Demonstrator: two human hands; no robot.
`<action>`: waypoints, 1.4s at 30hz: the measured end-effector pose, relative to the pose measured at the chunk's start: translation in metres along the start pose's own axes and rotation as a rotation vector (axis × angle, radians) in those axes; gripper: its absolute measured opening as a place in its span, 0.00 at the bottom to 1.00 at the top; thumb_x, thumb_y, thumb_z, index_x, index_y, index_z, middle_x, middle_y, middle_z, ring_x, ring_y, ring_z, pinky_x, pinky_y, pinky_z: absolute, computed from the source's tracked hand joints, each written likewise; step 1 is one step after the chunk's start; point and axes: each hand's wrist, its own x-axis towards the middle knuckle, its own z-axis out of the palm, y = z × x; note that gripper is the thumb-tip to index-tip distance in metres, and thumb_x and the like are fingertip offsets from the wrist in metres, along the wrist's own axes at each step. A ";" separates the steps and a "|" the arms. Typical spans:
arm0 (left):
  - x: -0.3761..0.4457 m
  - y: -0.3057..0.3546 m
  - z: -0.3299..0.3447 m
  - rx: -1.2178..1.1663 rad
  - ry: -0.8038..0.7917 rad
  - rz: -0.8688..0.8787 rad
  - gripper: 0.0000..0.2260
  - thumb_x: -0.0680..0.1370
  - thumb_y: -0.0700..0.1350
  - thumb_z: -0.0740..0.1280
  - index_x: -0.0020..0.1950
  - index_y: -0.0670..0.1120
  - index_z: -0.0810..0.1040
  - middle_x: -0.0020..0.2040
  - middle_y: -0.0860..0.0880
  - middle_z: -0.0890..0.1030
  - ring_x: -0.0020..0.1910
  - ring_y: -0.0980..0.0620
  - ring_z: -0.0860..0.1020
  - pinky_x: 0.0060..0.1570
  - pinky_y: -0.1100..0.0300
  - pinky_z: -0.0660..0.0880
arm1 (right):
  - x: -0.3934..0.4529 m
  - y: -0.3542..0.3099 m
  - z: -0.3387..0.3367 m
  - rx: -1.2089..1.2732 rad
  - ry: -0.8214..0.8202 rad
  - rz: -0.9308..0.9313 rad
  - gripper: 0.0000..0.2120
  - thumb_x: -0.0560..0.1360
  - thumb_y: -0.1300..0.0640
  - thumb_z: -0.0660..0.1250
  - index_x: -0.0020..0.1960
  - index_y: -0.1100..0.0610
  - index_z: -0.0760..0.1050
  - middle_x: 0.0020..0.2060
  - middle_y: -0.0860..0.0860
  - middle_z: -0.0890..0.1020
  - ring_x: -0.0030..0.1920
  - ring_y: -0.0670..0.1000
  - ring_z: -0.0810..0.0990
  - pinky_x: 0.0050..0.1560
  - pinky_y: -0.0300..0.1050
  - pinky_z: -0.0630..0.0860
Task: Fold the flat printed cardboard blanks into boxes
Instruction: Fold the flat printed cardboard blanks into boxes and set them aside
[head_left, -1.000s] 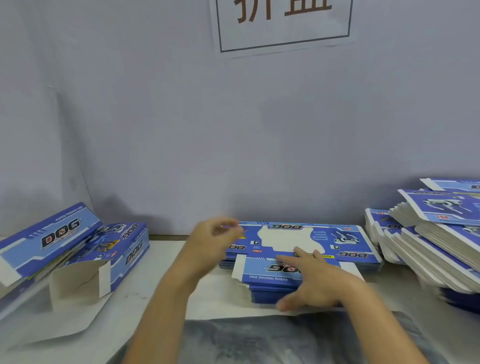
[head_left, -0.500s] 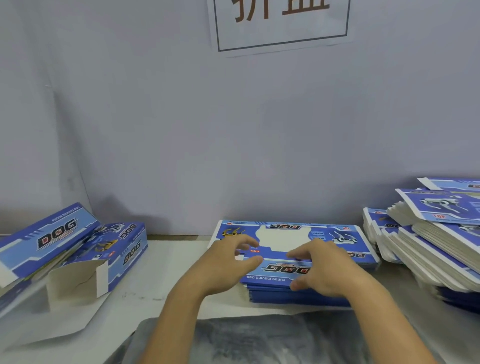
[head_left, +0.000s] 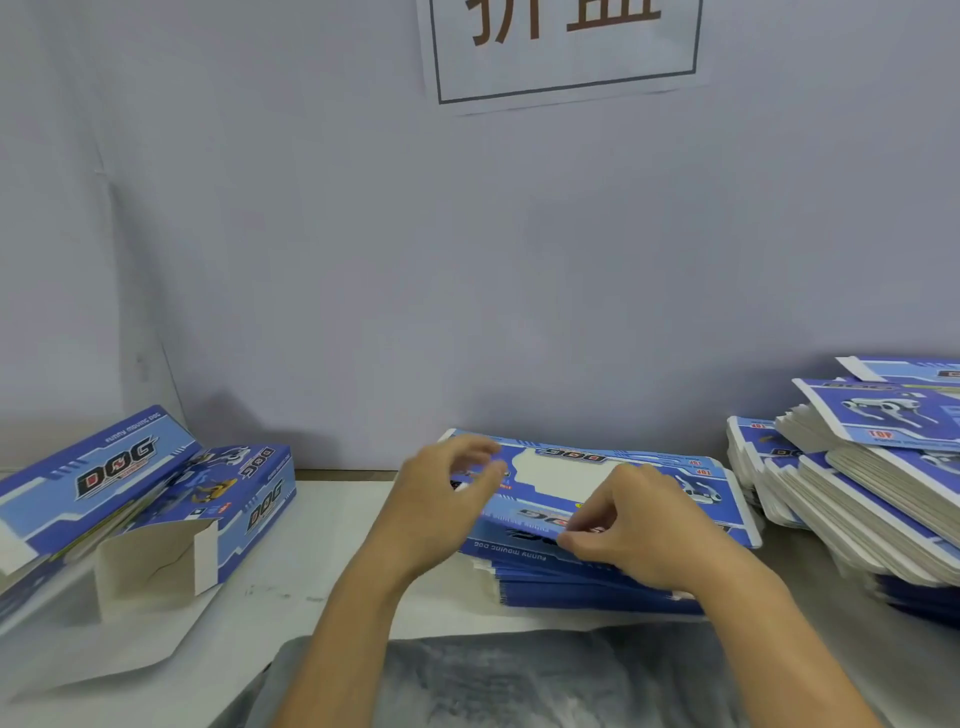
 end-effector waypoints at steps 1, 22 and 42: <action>0.001 0.002 -0.001 -0.023 0.131 0.040 0.07 0.81 0.48 0.66 0.59 0.54 0.80 0.55 0.60 0.81 0.54 0.67 0.77 0.51 0.76 0.70 | 0.000 -0.002 -0.001 0.016 0.021 -0.018 0.09 0.74 0.44 0.71 0.43 0.47 0.87 0.31 0.44 0.83 0.30 0.44 0.73 0.33 0.40 0.74; 0.003 0.041 -0.032 -0.608 0.454 0.075 0.13 0.77 0.50 0.69 0.60 0.53 0.72 0.53 0.52 0.84 0.50 0.56 0.84 0.39 0.60 0.82 | -0.013 -0.045 -0.064 0.691 0.864 -0.262 0.07 0.83 0.59 0.62 0.48 0.54 0.77 0.24 0.42 0.77 0.22 0.42 0.71 0.23 0.28 0.63; -0.005 0.050 -0.011 -0.478 0.254 0.113 0.33 0.63 0.61 0.73 0.64 0.54 0.66 0.55 0.57 0.80 0.49 0.63 0.83 0.37 0.68 0.79 | -0.006 -0.054 -0.033 0.858 0.510 -0.208 0.19 0.75 0.44 0.66 0.63 0.44 0.65 0.54 0.41 0.82 0.50 0.43 0.84 0.50 0.47 0.83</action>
